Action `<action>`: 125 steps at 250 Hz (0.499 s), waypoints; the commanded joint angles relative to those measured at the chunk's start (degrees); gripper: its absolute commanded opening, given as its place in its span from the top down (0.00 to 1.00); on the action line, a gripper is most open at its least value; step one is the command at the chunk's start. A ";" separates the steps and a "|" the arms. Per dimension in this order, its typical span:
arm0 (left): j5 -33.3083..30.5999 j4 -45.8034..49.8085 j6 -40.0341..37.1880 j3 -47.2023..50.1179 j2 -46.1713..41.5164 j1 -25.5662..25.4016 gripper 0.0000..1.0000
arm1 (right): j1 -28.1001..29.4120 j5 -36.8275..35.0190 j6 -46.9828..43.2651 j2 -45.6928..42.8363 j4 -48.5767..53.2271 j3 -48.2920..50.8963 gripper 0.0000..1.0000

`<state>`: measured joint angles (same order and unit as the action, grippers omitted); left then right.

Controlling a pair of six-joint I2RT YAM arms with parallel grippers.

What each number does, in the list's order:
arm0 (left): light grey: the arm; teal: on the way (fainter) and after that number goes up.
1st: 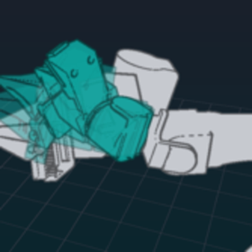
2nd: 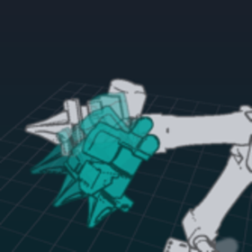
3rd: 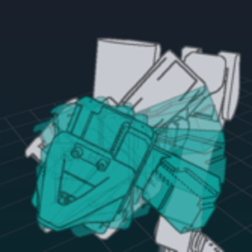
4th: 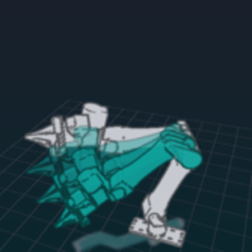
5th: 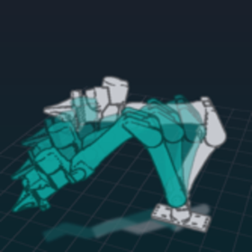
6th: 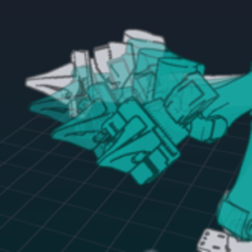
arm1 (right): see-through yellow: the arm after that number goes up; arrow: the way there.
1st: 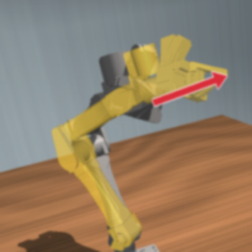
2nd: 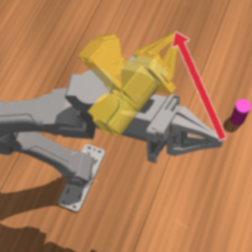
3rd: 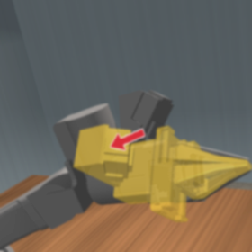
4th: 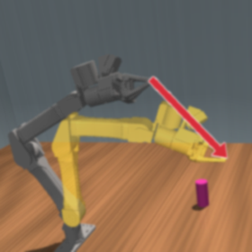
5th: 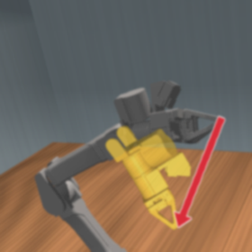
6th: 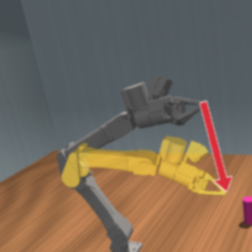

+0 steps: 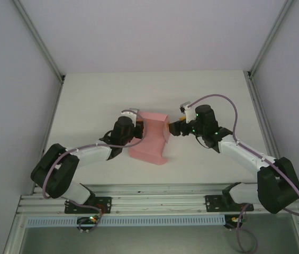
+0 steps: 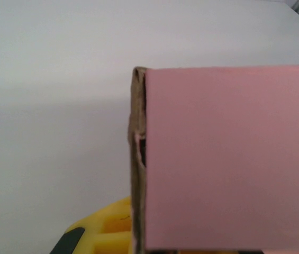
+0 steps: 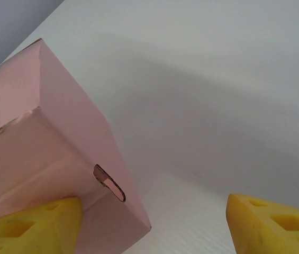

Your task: Assemble paper box

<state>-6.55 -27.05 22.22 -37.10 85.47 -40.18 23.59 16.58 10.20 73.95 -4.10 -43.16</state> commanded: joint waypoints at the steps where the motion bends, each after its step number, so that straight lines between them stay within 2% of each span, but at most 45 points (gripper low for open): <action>1: -4.47 -1.35 1.42 -1.83 -0.08 -1.82 1.00 | 1.20 -4.47 3.47 -1.45 -0.86 -2.13 0.21; 25: -11.07 -0.96 3.07 -0.90 -1.55 -1.59 1.00 | 1.16 -14.13 7.98 -6.25 2.91 -0.01 0.14; 42: -14.87 -1.54 3.83 -0.05 -2.90 -1.39 1.00 | 1.15 -14.97 10.99 -10.25 4.10 2.56 0.13; 80: -18.06 -5.20 5.35 1.46 -4.64 -0.79 1.00 | 1.17 -3.44 18.08 -14.26 0.82 7.55 0.14; 125: -16.55 -7.95 7.37 1.91 -5.23 -0.08 1.00 | 1.32 7.20 24.82 -7.47 -10.31 8.87 0.23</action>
<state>-21.39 -31.38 26.83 -35.59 81.78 -40.77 24.45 14.50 27.90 61.84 -6.46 -34.70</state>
